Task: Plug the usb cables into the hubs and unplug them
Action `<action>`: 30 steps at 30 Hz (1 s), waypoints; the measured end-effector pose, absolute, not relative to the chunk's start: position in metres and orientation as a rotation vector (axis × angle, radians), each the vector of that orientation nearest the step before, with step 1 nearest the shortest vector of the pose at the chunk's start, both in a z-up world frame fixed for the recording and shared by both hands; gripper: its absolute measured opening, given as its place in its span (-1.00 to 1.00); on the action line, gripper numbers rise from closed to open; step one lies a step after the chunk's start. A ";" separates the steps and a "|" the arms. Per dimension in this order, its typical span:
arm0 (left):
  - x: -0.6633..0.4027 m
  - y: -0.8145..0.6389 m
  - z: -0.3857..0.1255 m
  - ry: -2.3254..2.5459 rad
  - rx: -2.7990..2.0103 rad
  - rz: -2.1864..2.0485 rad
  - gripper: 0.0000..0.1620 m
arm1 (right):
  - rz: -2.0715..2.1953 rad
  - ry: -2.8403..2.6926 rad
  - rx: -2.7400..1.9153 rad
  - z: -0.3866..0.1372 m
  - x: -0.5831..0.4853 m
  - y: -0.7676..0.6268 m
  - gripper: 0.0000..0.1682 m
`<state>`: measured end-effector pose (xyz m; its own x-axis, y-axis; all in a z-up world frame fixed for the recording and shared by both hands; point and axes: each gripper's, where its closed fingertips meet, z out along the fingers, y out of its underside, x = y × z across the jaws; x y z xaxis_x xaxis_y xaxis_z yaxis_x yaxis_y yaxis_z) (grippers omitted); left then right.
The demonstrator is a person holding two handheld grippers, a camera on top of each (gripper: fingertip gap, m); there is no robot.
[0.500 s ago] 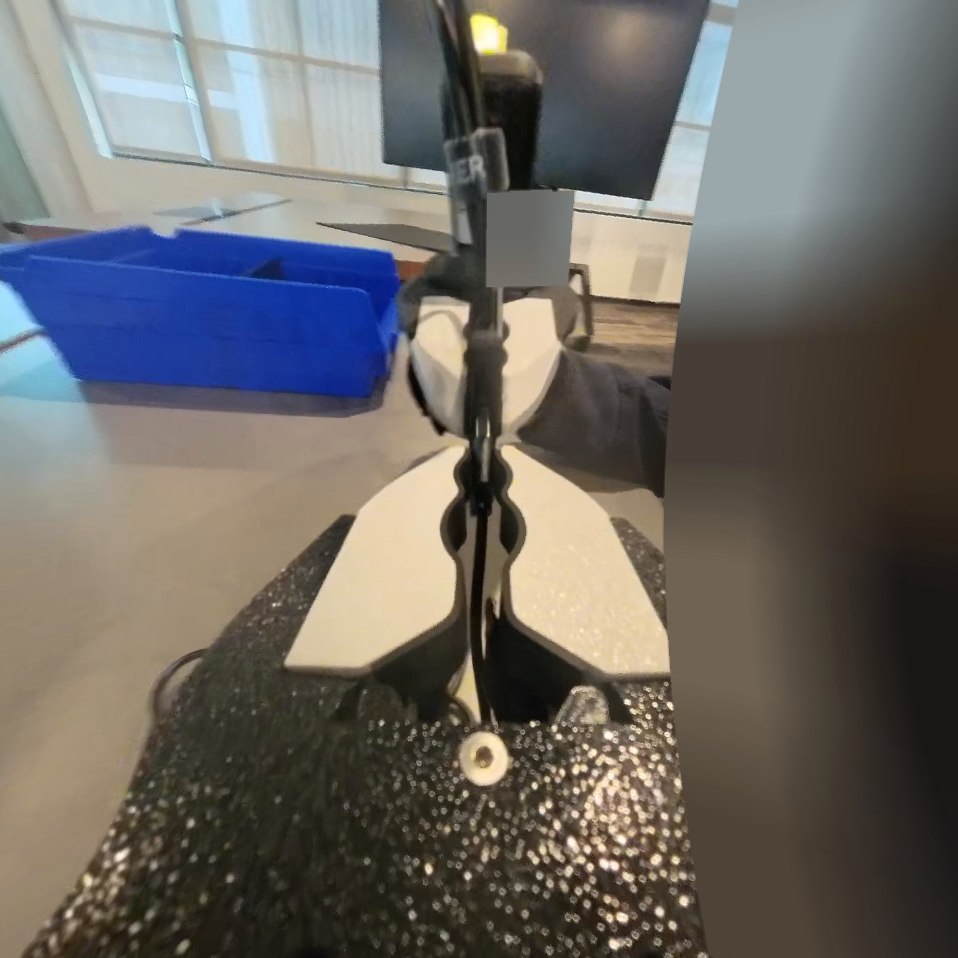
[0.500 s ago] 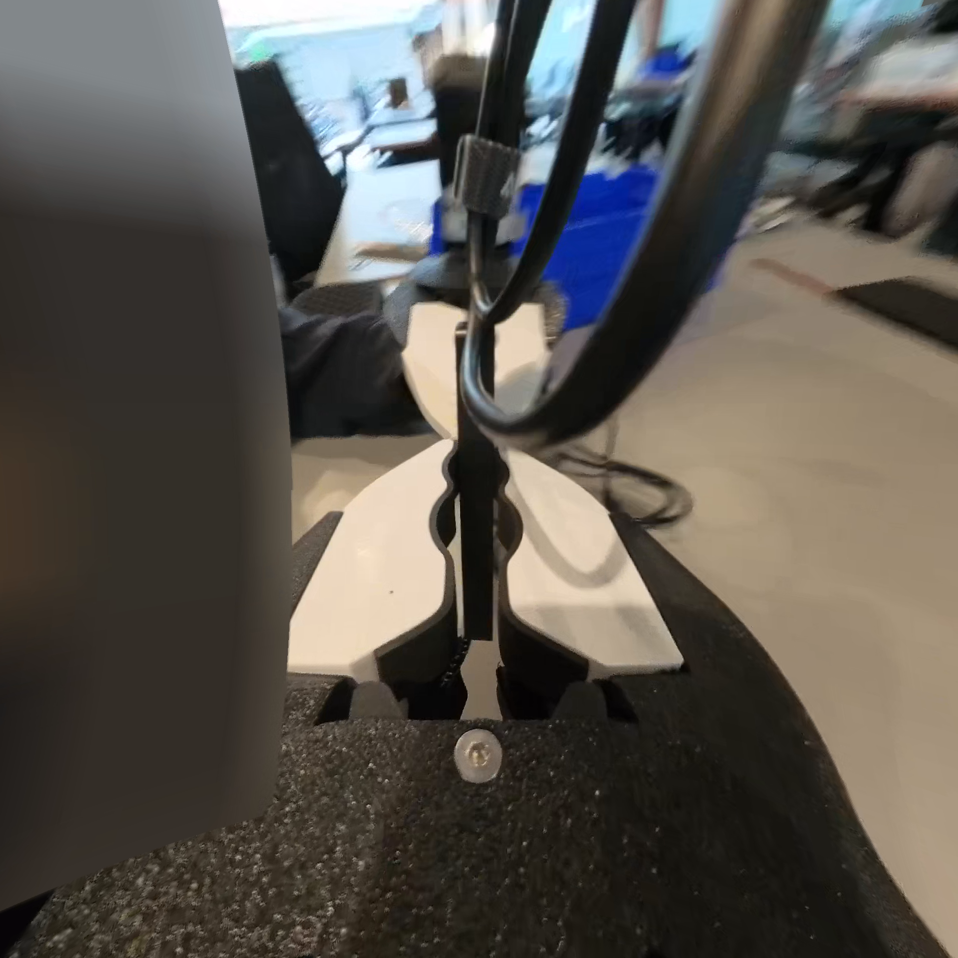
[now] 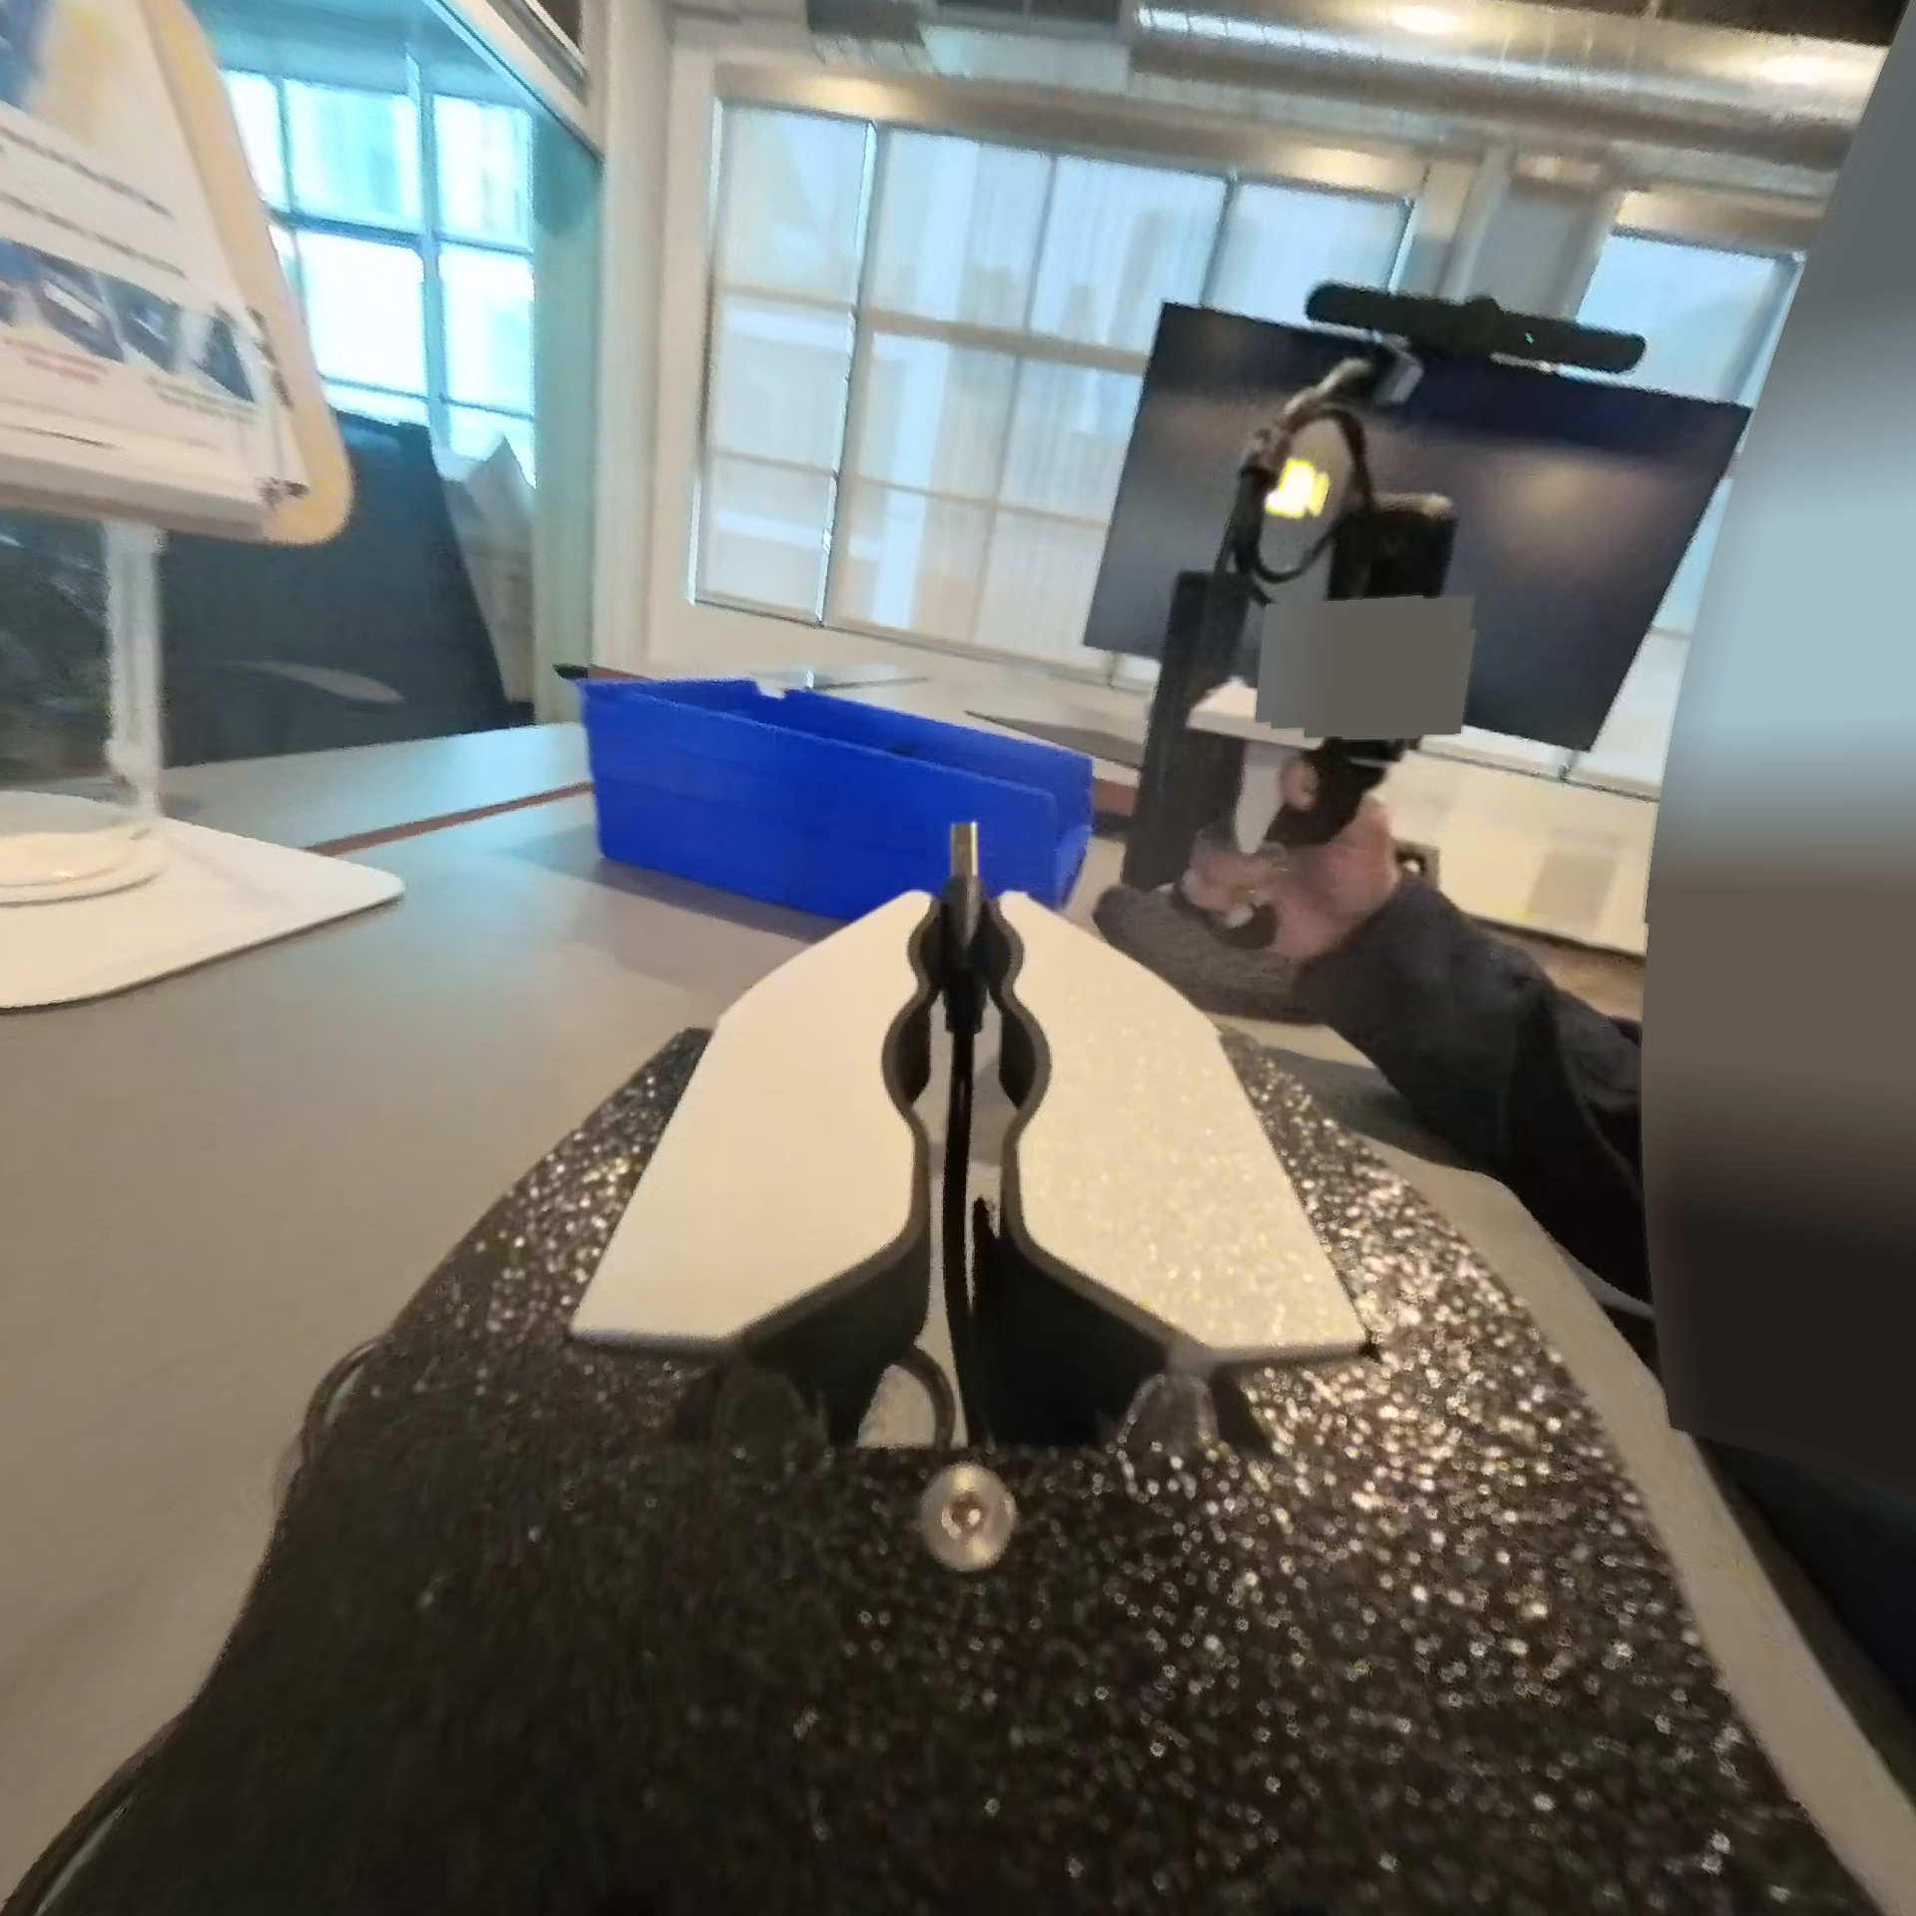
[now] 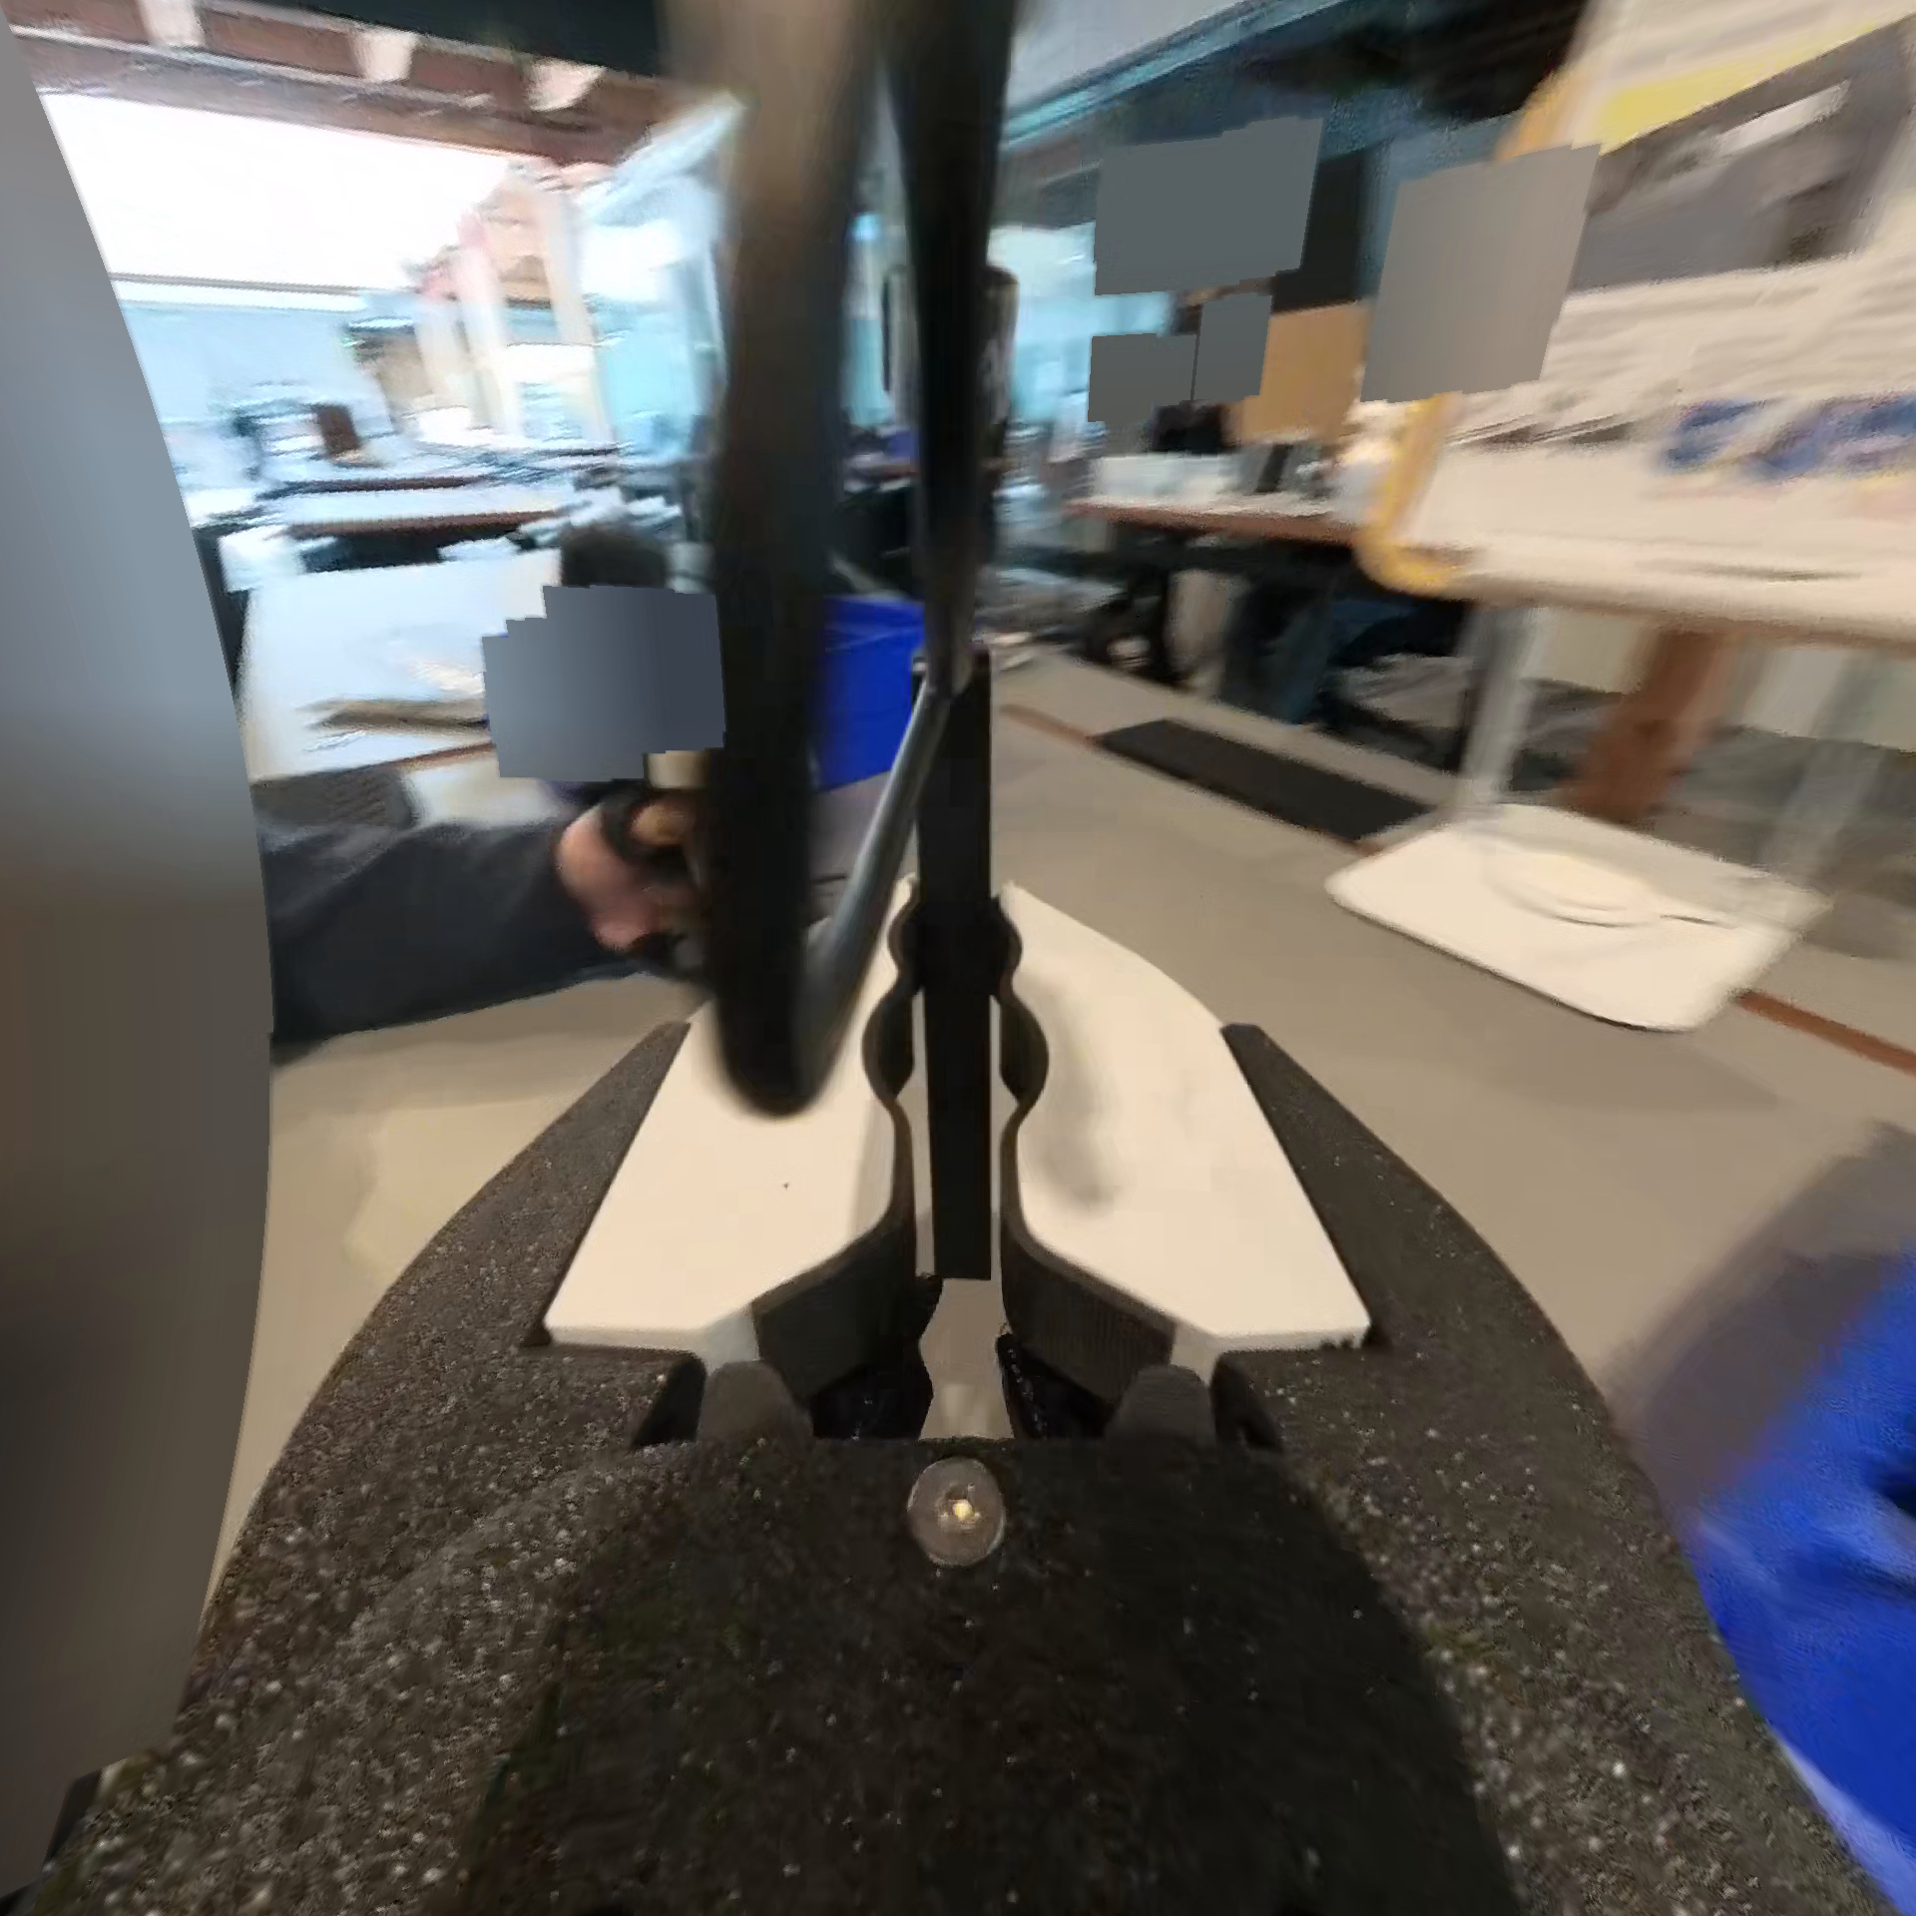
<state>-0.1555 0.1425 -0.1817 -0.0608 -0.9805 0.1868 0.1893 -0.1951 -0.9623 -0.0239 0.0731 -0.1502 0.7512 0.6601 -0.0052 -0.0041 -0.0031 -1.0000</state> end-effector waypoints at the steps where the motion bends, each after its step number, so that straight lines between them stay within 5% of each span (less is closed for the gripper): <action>1: -0.158 0.147 -0.181 0.958 -1.173 -1.468 -0.91 | 0.528 -0.516 -1.504 -0.144 -0.010 0.069 -0.87; 8: -0.161 0.155 -0.183 0.914 -1.180 -1.522 -0.91 | 0.120 -0.323 -1.672 -0.113 0.103 0.050 -0.87; 16: -0.162 0.158 -0.183 0.888 -1.200 -1.589 -0.91 | -0.308 -0.478 -2.201 -0.160 0.186 0.081 -0.87; 30: -0.159 0.159 -0.187 0.896 -1.236 -1.627 -0.91 | -0.478 -0.497 -2.385 -0.174 0.254 0.143 -0.86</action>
<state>-0.1591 0.1591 -0.1865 -0.1183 -0.9348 0.3349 0.2168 -0.3534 -0.9100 0.2538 0.1431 -0.1735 0.8617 0.2268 0.4539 0.4626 -0.7187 -0.5191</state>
